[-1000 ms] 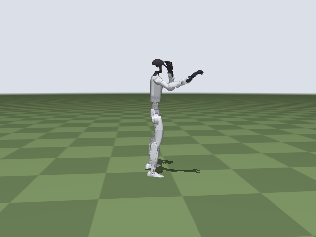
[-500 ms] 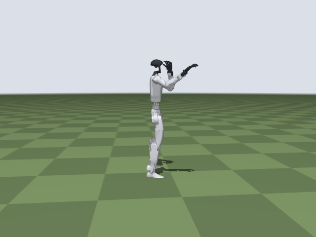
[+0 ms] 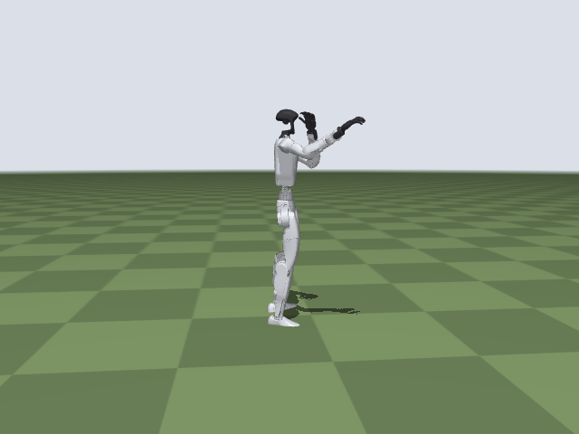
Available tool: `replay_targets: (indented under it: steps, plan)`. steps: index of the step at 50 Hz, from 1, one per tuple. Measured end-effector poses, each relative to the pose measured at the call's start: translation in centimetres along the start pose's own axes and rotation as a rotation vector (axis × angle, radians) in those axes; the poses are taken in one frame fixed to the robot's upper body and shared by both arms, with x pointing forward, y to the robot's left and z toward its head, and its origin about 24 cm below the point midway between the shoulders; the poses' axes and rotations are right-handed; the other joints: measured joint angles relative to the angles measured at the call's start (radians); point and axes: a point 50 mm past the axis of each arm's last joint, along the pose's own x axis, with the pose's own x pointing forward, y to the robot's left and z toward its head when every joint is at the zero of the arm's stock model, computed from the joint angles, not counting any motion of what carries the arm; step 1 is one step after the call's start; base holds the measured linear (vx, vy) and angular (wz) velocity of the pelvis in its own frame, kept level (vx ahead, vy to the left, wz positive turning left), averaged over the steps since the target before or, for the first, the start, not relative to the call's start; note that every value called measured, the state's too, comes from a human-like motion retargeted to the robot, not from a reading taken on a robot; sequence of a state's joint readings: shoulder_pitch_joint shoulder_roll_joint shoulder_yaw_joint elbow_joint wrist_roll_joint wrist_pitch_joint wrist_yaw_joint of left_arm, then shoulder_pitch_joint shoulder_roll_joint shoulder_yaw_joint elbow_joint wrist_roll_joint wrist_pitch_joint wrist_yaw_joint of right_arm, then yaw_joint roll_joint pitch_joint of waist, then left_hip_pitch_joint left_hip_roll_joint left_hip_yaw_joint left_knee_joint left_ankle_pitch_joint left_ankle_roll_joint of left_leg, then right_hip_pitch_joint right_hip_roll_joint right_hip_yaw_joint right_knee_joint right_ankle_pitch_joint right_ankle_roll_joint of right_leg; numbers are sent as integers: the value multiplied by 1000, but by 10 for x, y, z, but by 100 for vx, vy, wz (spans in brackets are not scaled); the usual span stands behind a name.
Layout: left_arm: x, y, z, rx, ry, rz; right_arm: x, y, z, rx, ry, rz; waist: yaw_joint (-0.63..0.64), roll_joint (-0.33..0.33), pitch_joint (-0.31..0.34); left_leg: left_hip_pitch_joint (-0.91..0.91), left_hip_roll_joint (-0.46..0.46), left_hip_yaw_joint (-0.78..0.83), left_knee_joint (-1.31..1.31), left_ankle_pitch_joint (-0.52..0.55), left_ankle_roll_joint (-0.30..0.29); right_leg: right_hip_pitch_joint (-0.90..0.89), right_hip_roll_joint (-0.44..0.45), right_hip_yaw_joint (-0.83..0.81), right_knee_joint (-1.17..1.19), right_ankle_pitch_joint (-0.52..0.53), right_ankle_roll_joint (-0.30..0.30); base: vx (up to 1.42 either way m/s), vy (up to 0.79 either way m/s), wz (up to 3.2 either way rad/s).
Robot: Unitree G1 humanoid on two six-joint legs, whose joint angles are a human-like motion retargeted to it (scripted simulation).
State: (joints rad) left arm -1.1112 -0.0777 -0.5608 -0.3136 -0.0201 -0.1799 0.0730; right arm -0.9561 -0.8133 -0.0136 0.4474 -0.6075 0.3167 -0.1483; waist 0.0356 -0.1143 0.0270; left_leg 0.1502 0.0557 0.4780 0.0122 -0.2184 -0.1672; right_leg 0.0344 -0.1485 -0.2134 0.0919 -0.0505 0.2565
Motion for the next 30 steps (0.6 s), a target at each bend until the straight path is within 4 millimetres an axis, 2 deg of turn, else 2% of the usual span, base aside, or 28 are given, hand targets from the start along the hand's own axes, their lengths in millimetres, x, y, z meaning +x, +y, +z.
replay_targets:
  steps: [3,8,10,13,15,18,20,22,24,27,30]
  plan:
    - [-1,2,3,6,-13,18,-6,8,4,36,-40,8,2,-3,1,2,-1,-2,1,-1,0,3,-1,-1,1,-1,0,0,0,0]
    - [-1,10,9,80,-74,74,-27,-23,35,-80,-268,-254,6,0,6,5,-4,-5,-3,0,-1,3,-4,-3,6,-5,5,0,0,0]
    - [-2,11,8,97,-75,75,-32,-30,37,-106,-284,-298,11,-1,1,5,-3,-5,-4,-1,-1,4,-3,-3,5,-5,5,0,0,0]
    - [-2,10,6,109,-64,58,-26,-26,20,-131,-193,-267,20,-4,-4,6,-5,-6,-4,-2,-1,5,-5,-4,4,-6,5,0,0,0]
    - [-1,7,6,105,-55,30,-16,-19,4,-115,-100,-193,26,-7,-3,6,-6,-7,-4,-3,-1,5,-7,-4,5,-6,4,0,0,0]
    - [1,6,5,94,-29,-11,-2,-11,-6,36,-7,-46,33,-2,-2,6,-6,-5,-2,-5,-1,7,-6,-3,3,-5,1,0,0,0]
    - [0,6,5,96,-21,-21,2,-14,-8,84,14,-20,35,-1,-3,6,-6,-5,-1,-6,-2,8,-6,-3,1,-5,0,0,0,0]
    - [0,8,8,105,-37,-9,4,-28,0,60,-27,-103,35,0,-2,6,-7,-6,-1,-6,-2,8,-7,-4,0,-5,1,0,0,0]
    - [1,13,13,130,-76,26,-1,-49,15,-38,-128,-272,33,3,1,5,-8,-8,-2,-5,-3,8,-9,-6,0,-6,3,0,0,0]
    - [-1,18,17,161,-122,56,-21,-81,44,-143,-313,-487,27,10,-1,5,-7,-8,-5,-5,-6,7,-6,-6,0,-8,5,0,0,0]
    - [-4,21,18,187,-154,61,-40,-95,57,-252,-429,-596,21,12,-8,5,-5,-7,-7,-5,-9,5,-3,-6,1,-10,5,0,0,0]
